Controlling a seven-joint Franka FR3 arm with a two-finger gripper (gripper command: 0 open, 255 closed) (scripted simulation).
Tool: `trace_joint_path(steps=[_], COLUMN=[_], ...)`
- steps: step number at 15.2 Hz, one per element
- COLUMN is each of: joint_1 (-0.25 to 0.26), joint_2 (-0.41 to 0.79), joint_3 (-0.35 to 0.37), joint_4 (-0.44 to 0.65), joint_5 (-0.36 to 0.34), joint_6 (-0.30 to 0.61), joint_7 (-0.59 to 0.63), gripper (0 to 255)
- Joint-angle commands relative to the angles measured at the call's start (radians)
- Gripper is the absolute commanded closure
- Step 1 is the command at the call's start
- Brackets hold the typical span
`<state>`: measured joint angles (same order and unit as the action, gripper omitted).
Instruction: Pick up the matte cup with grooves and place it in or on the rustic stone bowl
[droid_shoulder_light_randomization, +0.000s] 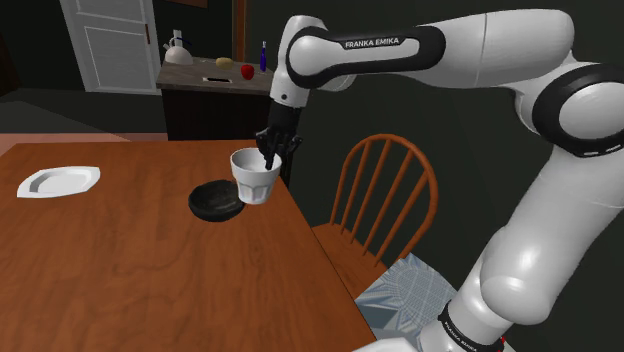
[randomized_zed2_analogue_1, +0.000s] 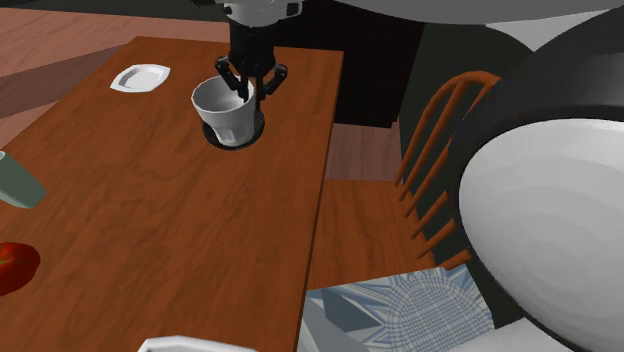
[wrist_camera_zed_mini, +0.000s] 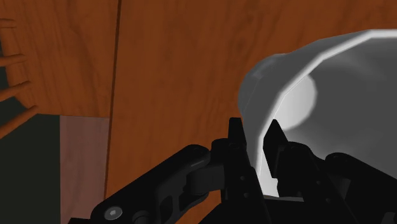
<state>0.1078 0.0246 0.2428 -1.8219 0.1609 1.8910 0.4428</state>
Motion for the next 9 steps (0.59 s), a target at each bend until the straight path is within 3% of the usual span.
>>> trace_joint_path(steps=[1,6,9], joint_1=[-0.002,0.017,0.042], joint_2=[0.081,0.31,0.478], joint_3=[-0.003,-0.007,-0.013], joint_4=[0.099,0.422,0.683], joint_5=[-0.021,-0.077,-0.112], joint_6=[-0.019,-0.116,-0.211], joint_7=[0.003,0.028,0.042], gripper=[255,255,255])
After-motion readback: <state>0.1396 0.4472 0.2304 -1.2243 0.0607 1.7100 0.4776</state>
